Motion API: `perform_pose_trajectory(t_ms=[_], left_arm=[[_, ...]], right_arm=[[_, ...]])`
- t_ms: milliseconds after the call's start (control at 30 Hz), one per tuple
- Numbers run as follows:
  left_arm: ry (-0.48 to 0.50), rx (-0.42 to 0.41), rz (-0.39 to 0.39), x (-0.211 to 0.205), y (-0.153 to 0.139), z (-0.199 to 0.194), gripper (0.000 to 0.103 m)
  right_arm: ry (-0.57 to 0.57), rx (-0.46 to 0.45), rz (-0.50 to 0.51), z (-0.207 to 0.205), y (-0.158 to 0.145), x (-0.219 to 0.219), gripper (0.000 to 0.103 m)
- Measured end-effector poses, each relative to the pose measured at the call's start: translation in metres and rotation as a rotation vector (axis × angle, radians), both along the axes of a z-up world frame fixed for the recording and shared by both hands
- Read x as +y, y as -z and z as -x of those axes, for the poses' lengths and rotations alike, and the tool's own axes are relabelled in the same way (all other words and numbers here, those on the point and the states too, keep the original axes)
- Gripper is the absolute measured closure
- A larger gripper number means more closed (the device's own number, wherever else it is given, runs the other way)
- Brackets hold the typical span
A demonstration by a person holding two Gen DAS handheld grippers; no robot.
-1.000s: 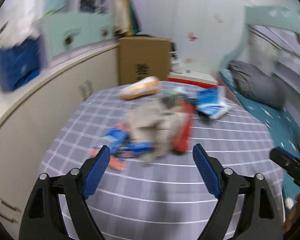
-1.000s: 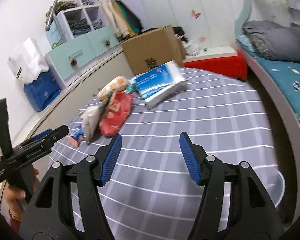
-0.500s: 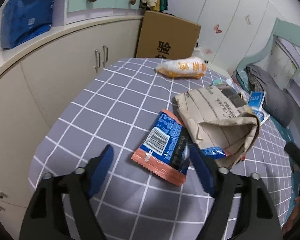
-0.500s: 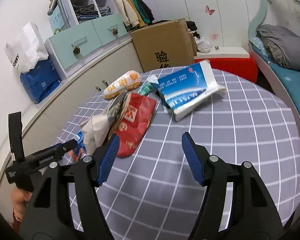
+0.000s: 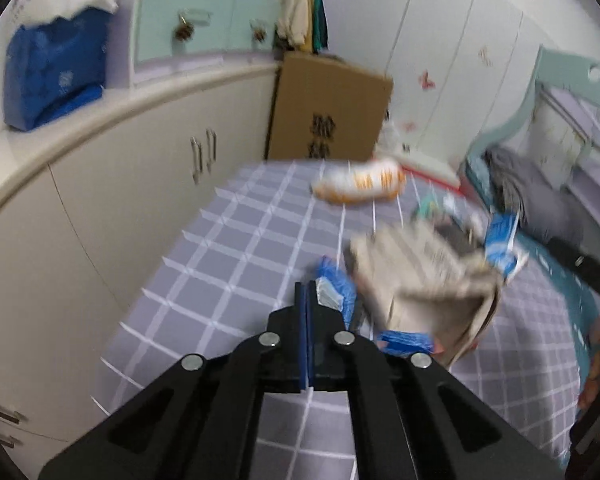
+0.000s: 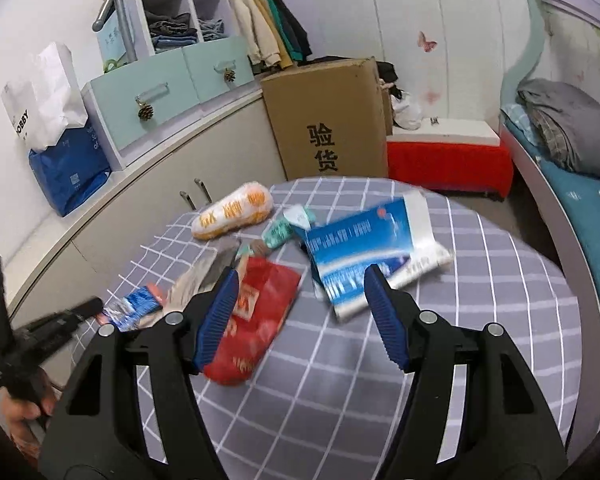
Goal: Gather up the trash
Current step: 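Return to the table and grasp the blue-white tube with the right tool, then carry the blue-white tube to the bucket and open the right tool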
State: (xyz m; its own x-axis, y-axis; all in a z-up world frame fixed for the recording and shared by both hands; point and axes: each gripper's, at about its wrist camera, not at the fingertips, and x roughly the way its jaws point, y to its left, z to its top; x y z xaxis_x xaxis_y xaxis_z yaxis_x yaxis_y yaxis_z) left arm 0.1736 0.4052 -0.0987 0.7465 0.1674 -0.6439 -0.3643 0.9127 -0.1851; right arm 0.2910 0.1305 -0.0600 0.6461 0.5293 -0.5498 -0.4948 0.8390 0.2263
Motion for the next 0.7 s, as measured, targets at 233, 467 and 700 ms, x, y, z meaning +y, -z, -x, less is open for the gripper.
perform_pose_trajectory(t_ms=[233, 467, 700], left_arm=[[-0.023, -0.091, -0.018, 0.013, -0.039, -0.021, 0.103], [0.011, -0.147, -0.054, 0.003, -0.063, -0.059, 0.103], [0.047, -0.170, -0.071, -0.010, -0.062, -0.088, 0.103]], right_arm=[[-0.066, -0.003, 0.107, -0.040, -0.009, 0.045, 0.044], [-0.154, 0.107, 0.323, -0.092, 0.014, 0.099, 0.053], [-0.159, 0.139, 0.451, -0.113, 0.047, 0.116, 0.072]])
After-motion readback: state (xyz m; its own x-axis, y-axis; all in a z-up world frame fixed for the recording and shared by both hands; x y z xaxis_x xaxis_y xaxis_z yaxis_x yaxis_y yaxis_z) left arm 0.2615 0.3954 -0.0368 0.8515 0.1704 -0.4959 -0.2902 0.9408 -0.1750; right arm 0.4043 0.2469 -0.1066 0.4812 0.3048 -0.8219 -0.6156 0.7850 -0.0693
